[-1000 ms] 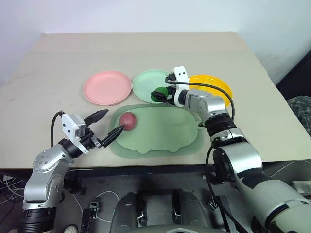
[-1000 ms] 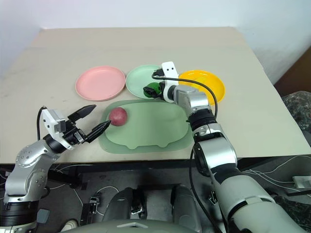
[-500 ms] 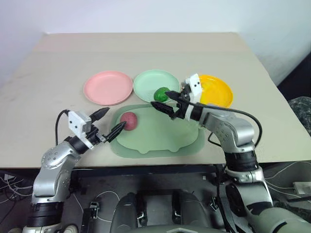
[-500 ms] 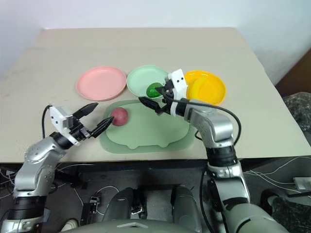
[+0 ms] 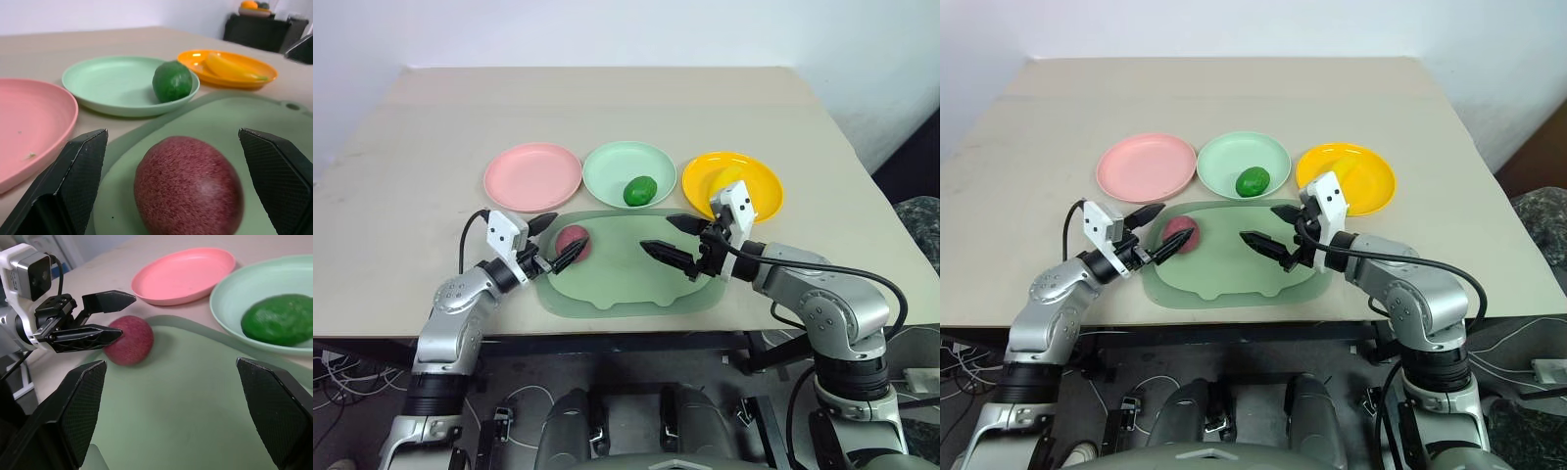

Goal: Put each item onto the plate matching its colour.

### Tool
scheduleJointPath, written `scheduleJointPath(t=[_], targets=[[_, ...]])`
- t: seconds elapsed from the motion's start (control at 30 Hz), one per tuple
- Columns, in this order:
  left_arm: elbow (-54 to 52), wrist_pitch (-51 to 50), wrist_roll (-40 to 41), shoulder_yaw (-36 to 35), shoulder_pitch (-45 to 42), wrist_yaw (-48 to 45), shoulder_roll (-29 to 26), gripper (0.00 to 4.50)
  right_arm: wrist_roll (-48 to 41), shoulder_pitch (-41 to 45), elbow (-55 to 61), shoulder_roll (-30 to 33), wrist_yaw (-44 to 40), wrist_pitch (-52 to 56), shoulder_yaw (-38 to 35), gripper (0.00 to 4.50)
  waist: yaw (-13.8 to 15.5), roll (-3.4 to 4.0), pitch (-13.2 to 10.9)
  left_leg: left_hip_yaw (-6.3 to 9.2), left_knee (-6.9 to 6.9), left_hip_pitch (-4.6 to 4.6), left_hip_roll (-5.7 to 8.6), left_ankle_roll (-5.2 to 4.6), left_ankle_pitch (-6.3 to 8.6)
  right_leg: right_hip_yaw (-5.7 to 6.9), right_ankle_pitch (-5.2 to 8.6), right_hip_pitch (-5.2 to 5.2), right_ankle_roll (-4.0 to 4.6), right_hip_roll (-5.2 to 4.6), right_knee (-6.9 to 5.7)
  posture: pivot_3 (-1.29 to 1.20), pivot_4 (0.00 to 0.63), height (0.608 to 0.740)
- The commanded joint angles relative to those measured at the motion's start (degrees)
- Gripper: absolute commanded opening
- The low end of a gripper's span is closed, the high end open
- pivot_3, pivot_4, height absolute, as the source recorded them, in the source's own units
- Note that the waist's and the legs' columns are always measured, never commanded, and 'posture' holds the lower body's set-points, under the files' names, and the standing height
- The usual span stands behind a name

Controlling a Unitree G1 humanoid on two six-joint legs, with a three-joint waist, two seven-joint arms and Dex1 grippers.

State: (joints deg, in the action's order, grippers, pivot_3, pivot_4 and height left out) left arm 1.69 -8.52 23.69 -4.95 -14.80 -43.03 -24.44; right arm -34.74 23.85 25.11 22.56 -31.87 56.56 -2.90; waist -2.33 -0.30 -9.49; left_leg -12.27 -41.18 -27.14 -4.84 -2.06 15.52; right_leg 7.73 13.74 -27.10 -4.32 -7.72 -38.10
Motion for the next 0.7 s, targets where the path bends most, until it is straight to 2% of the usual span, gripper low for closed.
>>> scheduleJointPath(t=[0.03, 0.33, 0.43, 0.5, 0.53, 0.7], targets=[[1.96, -0.33, -2.33, 2.41, -1.66, -1.09, -0.19, 4.50, -1.15, -0.04, 3.00, 0.82, 1.47, -0.11, -1.45, 4.49, 0.11, 0.00, 0.00, 0.00, 0.00, 0.00, 0.00, 0.00, 0.00, 0.00, 0.00, 0.00, 0.00, 0.00, 0.00, 0.00, 0.150, 0.695], [6.98, 0.83, -4.56, 4.42, -4.51, -2.83, 0.29, 4.50, -2.10, -1.11, 3.74, 2.22, 3.67, 0.31, -2.81, 4.49, 0.13, -0.03, 0.02, 0.03, 0.00, 0.08, -0.01, -0.01, 0.00, 0.00, 0.00, 0.08, 0.00, -0.01, 0.01, 0.00, 0.150, 0.695], [7.43, 0.62, -4.54, 4.11, -5.31, -3.06, 0.64, 3.88, -2.36, -1.28, 3.89, 2.48, 4.04, 0.31, -3.02, 4.50, 0.15, -0.03, 0.02, 0.04, -0.02, 0.08, 0.00, -0.03, 0.01, 0.00, 0.00, 0.10, 0.00, -0.02, 0.01, 0.00, 0.150, 0.695], [7.29, 0.75, -4.28, 3.89, -5.40, -3.59, 0.64, 3.22, -2.64, -1.53, 4.05, 2.70, 4.19, 0.33, -3.07, 4.50, 0.15, -0.03, 0.02, 0.04, -0.02, 0.08, 0.00, -0.04, 0.01, 0.00, 0.00, 0.10, 0.00, -0.02, 0.01, 0.00, 0.150, 0.695], [7.14, 0.92, -3.99, 3.54, -5.20, -3.80, 0.61, 3.09, -2.84, -1.88, 4.31, 2.92, 4.08, 0.31, -2.97, 4.50, 0.16, -0.03, 0.02, 0.05, -0.02, 0.09, 0.00, -0.04, 0.00, 0.01, 0.00, 0.11, 0.00, -0.02, 0.01, 0.00, 0.150, 0.695], [4.90, 1.45, -3.01, 1.43, -3.85, -3.46, 0.21, 3.09, -4.12, -3.79, 5.86, 3.94, 2.60, -0.62, -2.35, 4.50, 0.13, -0.04, 0.02, 0.06, -0.03, 0.09, 0.00, -0.04, 0.00, 0.01, 0.00, 0.12, 0.00, -0.02, 0.01, 0.00, 0.150, 0.695]])
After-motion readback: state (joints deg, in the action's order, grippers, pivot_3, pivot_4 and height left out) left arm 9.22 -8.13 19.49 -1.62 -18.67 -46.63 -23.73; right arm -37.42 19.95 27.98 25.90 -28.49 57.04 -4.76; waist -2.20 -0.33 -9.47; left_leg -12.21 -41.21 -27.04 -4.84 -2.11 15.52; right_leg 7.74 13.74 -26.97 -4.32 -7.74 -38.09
